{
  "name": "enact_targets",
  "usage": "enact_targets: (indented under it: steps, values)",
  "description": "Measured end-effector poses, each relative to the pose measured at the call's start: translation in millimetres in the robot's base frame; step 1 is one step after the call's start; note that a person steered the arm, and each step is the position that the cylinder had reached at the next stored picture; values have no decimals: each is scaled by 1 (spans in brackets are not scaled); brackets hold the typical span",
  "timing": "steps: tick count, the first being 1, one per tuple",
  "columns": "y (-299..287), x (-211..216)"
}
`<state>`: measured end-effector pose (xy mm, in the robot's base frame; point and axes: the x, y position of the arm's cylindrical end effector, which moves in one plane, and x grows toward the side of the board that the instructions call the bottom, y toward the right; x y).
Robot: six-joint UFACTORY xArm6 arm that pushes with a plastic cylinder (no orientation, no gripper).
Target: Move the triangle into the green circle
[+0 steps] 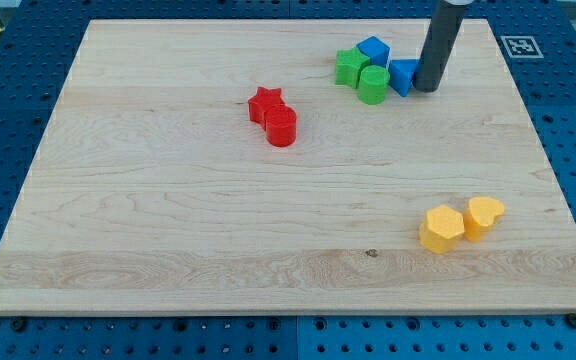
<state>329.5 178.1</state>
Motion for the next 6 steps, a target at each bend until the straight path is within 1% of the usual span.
enact_targets:
  steps: [1,2,4,6]
  values:
    - [39,-8]
    - [29,-8]
    - [-9,-9]
    - [-13,-9]
